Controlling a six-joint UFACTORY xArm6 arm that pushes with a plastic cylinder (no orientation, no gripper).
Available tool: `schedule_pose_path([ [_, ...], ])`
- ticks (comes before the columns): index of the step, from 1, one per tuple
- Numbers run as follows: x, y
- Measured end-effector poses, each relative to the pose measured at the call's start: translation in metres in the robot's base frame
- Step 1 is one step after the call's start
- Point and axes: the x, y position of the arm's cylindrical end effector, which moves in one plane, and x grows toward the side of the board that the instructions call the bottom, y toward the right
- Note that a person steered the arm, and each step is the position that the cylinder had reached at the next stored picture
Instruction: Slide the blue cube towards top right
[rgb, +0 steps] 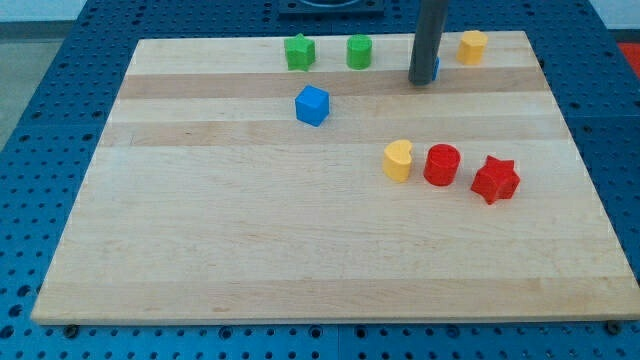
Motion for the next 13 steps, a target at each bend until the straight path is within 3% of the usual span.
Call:
schedule_pose_path([
  [3, -0.018, -0.004],
  [5, 0.118, -0.112],
  [7, 0.104, -0.153],
  [13, 0.055, -0.172],
])
